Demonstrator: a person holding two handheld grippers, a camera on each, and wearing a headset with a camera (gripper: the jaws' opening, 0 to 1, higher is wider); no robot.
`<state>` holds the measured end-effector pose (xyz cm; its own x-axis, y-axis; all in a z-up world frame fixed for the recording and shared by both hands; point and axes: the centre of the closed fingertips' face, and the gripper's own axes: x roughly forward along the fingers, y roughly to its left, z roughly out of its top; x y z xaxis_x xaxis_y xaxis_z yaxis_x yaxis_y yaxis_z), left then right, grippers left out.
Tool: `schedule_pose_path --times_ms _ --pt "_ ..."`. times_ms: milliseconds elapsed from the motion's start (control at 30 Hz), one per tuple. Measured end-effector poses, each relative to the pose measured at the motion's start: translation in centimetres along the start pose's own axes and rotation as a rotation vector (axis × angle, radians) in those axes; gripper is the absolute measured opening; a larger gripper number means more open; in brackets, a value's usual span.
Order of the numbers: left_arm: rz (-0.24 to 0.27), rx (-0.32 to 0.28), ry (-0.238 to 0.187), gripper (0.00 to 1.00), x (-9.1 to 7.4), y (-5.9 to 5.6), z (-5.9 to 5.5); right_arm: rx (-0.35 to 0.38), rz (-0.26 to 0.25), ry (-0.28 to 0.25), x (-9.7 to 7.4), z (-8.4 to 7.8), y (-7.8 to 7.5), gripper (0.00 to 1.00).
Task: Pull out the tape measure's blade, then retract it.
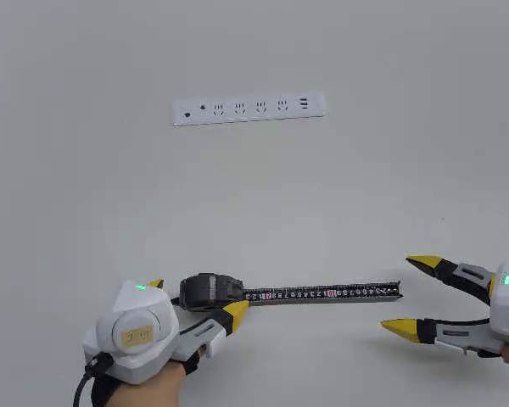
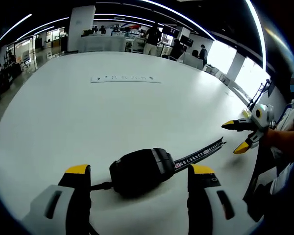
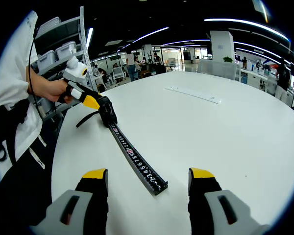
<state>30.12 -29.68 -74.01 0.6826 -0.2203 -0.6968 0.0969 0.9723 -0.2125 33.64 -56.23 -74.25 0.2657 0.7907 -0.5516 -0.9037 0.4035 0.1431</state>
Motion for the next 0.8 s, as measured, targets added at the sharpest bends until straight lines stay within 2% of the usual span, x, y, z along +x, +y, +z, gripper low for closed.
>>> schedule_pose_path --times_ms 67,233,333,400,433,500,633,800 --pt "0.010 -0.024 -0.021 0.80 0.0 0.2 0.1 -0.001 0.001 0.000 0.1 0.0 0.1 0.67" --pt "0.023 -0.060 -0.043 0.81 0.3 -0.1 0.0 -0.001 -0.003 -0.003 0.0 0.1 0.0 0.67" --pt "0.021 -0.036 -0.059 0.81 0.5 -1.1 0.3 -0.001 -0.004 -0.004 0.0 0.1 0.0 0.67" --pt "0.032 -0.052 -0.067 0.81 0.5 -1.0 0.4 0.002 -0.003 -0.004 0.0 0.1 -0.1 0.67" --pt "0.025 -0.069 -0.066 0.80 0.7 -1.1 0.3 0.003 -0.004 -0.004 -0.1 0.1 -0.1 0.67" --pt "0.032 -0.050 -0.063 0.80 0.8 -1.1 0.3 0.003 -0.005 -0.005 -0.1 0.1 -0.1 0.67" --pt "0.042 -0.061 -0.066 0.79 0.9 -0.9 0.4 0.006 -0.003 -0.005 -0.1 0.1 -0.2 0.67" --pt "0.064 -0.062 -0.059 0.78 1.1 -0.5 0.3 -0.008 0.024 0.004 0.5 -0.4 -0.2 0.62"
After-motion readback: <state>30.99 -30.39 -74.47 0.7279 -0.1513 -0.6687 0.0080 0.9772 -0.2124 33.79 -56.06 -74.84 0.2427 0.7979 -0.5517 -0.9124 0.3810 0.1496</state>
